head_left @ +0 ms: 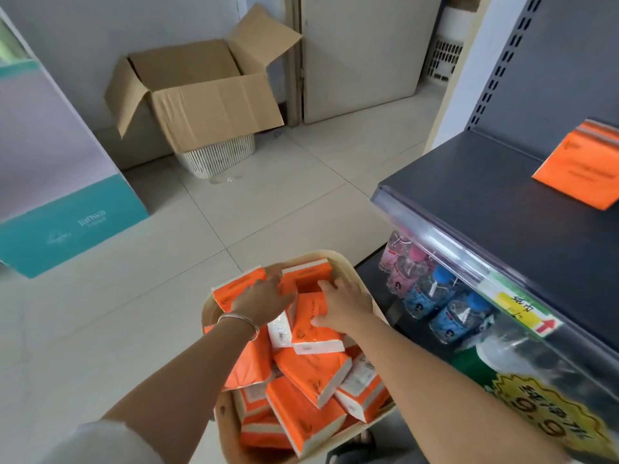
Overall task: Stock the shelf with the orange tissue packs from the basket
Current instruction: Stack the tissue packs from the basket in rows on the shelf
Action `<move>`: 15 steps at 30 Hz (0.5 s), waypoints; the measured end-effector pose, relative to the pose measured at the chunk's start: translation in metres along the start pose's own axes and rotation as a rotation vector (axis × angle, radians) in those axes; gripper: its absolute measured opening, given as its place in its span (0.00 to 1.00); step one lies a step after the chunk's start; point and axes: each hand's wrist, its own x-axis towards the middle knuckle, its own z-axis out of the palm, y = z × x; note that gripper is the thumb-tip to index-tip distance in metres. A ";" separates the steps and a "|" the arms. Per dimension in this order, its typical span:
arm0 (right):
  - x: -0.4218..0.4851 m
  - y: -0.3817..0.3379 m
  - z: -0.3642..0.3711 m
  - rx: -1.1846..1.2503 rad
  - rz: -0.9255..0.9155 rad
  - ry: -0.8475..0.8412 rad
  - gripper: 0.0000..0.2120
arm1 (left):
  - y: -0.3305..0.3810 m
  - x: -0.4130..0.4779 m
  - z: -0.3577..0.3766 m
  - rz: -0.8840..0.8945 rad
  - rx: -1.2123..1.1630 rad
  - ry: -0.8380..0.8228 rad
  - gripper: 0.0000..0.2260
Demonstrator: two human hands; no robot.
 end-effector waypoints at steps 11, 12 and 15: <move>0.015 0.009 -0.044 -0.035 -0.091 -0.340 0.32 | 0.019 0.012 0.007 -0.081 -0.020 -0.118 0.29; 0.013 0.012 -0.049 0.011 -0.095 -0.308 0.32 | 0.022 0.010 0.003 -0.069 -0.031 -0.084 0.27; -0.001 0.022 -0.065 0.170 -0.061 -0.173 0.33 | 0.039 -0.003 -0.016 -0.021 0.004 0.065 0.19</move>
